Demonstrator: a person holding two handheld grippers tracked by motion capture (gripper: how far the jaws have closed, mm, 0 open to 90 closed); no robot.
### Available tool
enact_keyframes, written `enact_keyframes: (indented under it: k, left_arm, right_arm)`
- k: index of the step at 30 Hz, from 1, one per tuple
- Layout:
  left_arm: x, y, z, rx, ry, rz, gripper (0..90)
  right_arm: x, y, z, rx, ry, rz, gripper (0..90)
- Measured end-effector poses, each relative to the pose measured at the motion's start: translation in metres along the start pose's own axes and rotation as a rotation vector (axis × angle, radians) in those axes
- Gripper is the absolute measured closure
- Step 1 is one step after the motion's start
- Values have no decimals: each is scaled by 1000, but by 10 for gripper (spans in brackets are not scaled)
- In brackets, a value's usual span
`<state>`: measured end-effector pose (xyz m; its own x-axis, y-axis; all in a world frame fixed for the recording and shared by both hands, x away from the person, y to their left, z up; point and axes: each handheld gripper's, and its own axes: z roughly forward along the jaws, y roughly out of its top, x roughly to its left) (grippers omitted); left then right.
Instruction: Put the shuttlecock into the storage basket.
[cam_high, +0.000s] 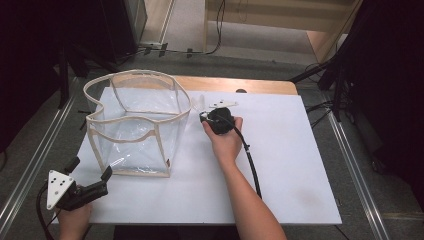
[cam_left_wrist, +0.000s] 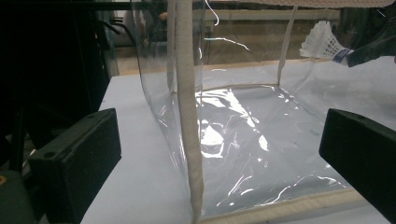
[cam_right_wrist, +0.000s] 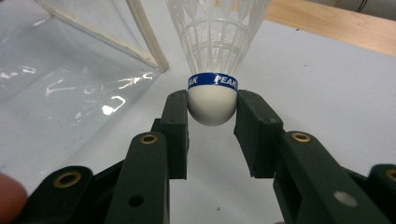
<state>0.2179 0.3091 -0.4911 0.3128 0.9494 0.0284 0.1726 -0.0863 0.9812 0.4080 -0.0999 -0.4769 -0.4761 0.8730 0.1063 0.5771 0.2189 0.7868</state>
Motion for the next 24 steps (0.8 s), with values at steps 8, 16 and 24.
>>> enact_keyframes:
  k: [8, 16, 24]
  left_arm:
    - [0, 0, 0, 0, 1, 0, 0]
    - [0, 0, 0, 0, 1, 1, 0]
    - [0, 0, 0, -1, 0, -1, 0]
  right_arm:
    - [-4, 4, -20, -42, -4, 2, 632]
    - [-7, 10, -42, -76, -11, -3, 633]
    - [-6, 15, -59, -110, -12, -21, 632]
